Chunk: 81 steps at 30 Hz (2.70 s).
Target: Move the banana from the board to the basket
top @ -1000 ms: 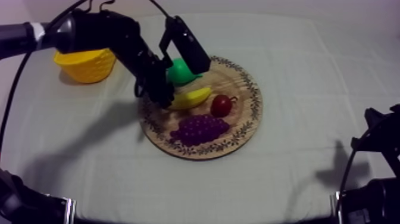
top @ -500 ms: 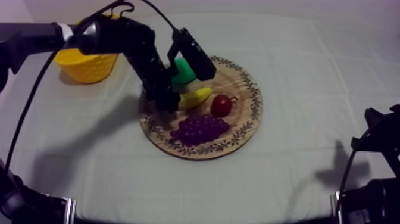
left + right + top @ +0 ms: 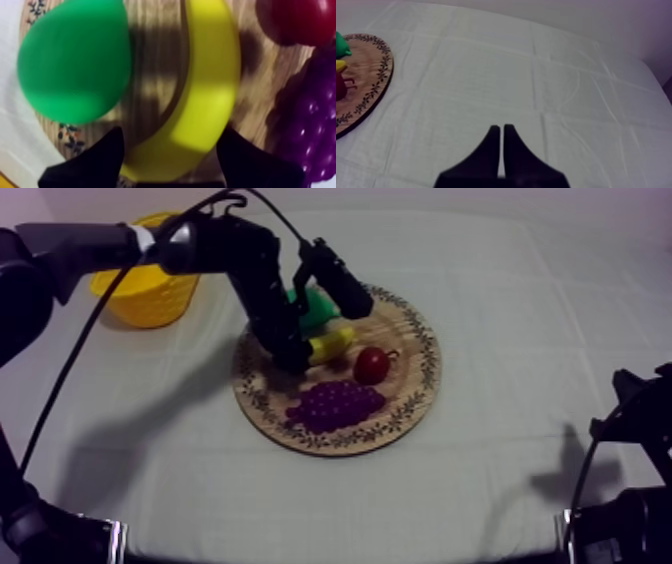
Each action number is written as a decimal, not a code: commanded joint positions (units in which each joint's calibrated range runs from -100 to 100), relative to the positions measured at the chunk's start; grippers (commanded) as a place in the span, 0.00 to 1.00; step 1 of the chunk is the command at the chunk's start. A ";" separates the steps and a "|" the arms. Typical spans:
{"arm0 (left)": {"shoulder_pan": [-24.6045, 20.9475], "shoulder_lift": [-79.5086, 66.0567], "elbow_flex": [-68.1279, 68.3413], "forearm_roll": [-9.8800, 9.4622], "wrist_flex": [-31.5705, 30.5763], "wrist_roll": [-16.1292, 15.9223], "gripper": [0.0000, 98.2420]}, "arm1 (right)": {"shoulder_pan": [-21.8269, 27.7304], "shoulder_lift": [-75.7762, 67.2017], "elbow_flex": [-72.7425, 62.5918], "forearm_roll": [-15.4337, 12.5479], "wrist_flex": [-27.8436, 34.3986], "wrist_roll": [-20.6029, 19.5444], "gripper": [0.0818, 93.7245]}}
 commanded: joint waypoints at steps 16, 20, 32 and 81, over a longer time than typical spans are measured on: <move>0.52 3.38 -4.74 -0.44 3.12 0.24 0.62 | 0.02 -0.02 -0.03 0.02 0.00 -0.01 0.00; 0.54 3.40 -4.61 -0.55 2.75 0.48 0.53 | 0.02 -0.02 -0.03 0.02 0.00 -0.01 0.00; 0.61 2.88 -3.68 -0.44 1.62 0.42 0.19 | 0.02 -0.02 -0.03 0.02 0.00 -0.01 0.00; 1.63 -30.60 -0.91 -2.90 4.35 2.61 0.16 | 0.02 -0.02 -0.03 0.02 0.00 -0.01 0.00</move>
